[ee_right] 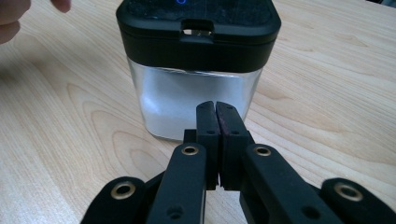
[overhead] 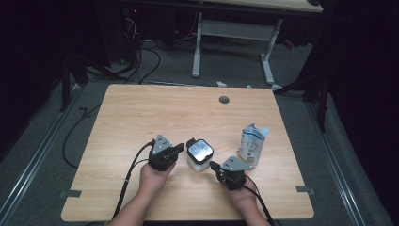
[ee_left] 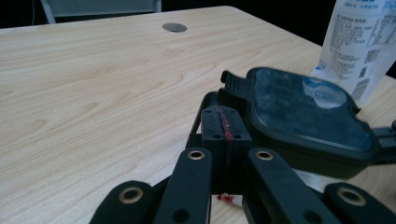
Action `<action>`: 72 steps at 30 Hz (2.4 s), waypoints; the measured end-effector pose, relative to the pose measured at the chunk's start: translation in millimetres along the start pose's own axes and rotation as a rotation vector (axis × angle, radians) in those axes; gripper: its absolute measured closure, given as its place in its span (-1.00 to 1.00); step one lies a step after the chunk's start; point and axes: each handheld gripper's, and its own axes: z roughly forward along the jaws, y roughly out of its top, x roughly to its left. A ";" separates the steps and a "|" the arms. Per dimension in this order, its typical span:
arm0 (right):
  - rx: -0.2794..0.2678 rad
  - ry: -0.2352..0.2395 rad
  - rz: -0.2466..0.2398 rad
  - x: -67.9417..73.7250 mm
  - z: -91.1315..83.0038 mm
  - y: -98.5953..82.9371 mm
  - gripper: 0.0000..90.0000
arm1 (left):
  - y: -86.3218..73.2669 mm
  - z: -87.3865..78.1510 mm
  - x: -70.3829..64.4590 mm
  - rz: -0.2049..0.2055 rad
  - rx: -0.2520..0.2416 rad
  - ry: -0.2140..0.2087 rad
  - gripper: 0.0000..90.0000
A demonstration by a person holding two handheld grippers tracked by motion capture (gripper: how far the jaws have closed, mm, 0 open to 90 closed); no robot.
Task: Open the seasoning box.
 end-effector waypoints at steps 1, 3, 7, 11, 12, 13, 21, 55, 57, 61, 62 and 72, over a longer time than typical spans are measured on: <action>0.001 0.000 0.001 -0.3 -0.1 -0.1 0.97 | -2.0 -0.7 0.6 0.001 0.004 0.002 0.99; 0.000 -0.005 0.002 -1.2 0.0 -0.2 0.97 | -5.3 -2.2 2.0 0.002 0.009 0.007 0.99; 0.003 -0.012 0.007 -2.9 0.0 -0.3 0.98 | -11.7 -5.8 5.3 0.005 0.025 0.016 0.99; 0.004 -0.021 0.014 -4.8 0.2 -0.4 0.98 | -17.5 -11.2 9.7 0.007 0.036 0.027 0.96; 0.003 -0.025 0.016 -5.5 0.3 -0.4 0.98 | -18.4 -12.7 10.7 0.008 0.039 0.029 0.95; 0.003 -0.025 0.016 -6.0 0.3 -0.4 0.98 | -19.9 -15.1 12.2 0.012 0.044 0.037 0.93; 0.000 -0.046 0.032 -11.9 0.0 0.1 0.98 | -28.1 -35.9 25.0 0.029 0.064 0.093 0.76; 0.057 -0.092 0.056 -24.7 25.7 15.7 0.92 | -46.3 -72.4 64.5 -0.076 0.040 0.198 0.17; 0.056 -0.089 0.054 -22.9 24.7 14.9 0.92 | -46.4 -73.2 65.9 -0.084 0.034 0.198 0.17; 0.053 -0.082 0.047 -18.7 22.1 14.3 0.92 | -46.0 -73.7 65.9 -0.084 0.032 0.198 0.17; 0.051 -0.078 0.045 -17.8 21.5 14.4 0.92 | -45.9 -73.8 65.7 -0.082 0.032 0.197 0.17; 0.035 -0.059 0.021 -4.2 17.6 13.4 0.93 | -46.1 -73.9 65.8 -0.078 0.033 0.196 0.16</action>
